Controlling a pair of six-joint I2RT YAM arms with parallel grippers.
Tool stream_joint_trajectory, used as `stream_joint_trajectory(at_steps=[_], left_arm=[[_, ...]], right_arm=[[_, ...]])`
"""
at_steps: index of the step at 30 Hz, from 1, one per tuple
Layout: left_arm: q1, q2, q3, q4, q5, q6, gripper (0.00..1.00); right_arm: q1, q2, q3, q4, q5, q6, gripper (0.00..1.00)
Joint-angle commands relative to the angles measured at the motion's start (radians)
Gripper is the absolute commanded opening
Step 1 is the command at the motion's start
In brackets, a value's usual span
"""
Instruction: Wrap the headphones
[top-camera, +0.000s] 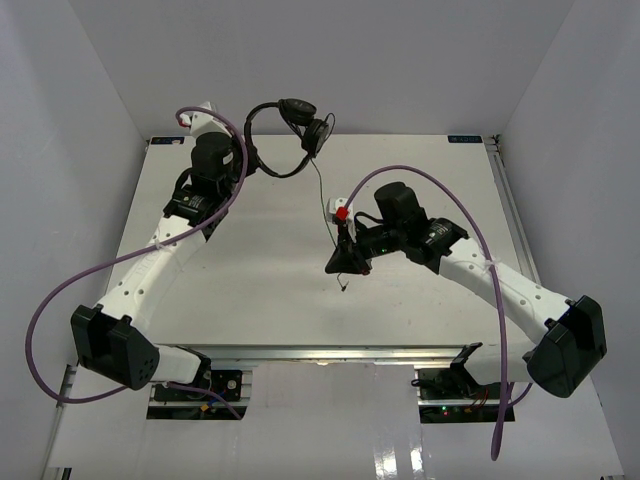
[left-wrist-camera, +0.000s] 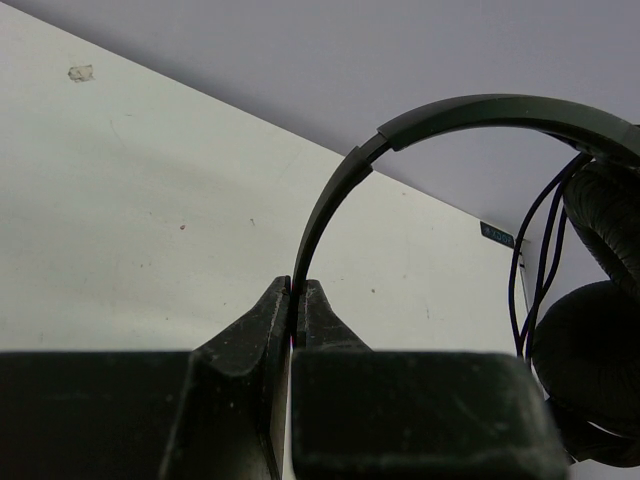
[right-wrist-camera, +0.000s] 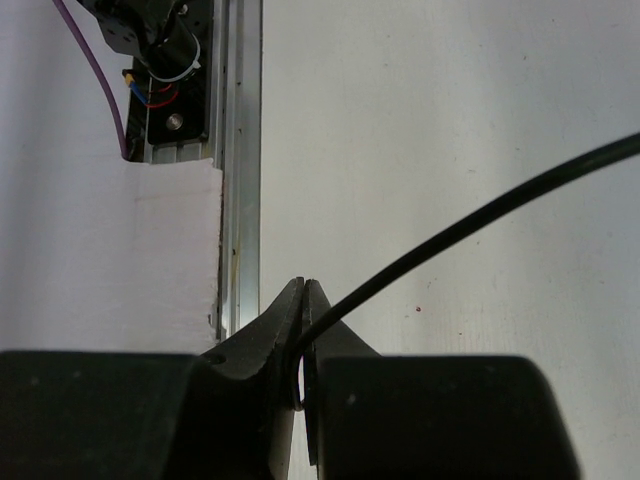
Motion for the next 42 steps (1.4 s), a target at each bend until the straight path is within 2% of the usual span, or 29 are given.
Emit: stream_joint_trajectory(at_steps=[1, 11, 17, 26, 32, 42], left_arm=[[0.009, -0.034, 0.0, 0.031, 0.016, -0.004, 0.0], [0.012, -0.021, -0.013, 0.008, 0.025, 0.021, 0.0], [0.018, -0.019, -0.059, 0.014, 0.028, 0.051, 0.0], [0.022, 0.02, -0.101, 0.028, 0.04, 0.041, 0.0], [0.022, 0.078, -0.118, 0.028, 0.104, 0.032, 0.0], [0.016, 0.085, -0.19, 0.006, 0.288, 0.099, 0.0]], right_arm=[[0.01, -0.014, 0.043, -0.023, 0.024, -0.039, 0.08], [0.03, -0.008, 0.114, -0.16, 0.158, -0.18, 0.08], [0.034, 0.011, 0.16, -0.294, 0.35, -0.378, 0.08], [0.043, 0.086, 0.274, -0.446, 0.456, -0.562, 0.08], [0.101, 0.102, 0.36, -0.498, 0.616, -0.677, 0.08], [0.182, 0.136, 0.458, -0.461, 0.883, -0.794, 0.08]])
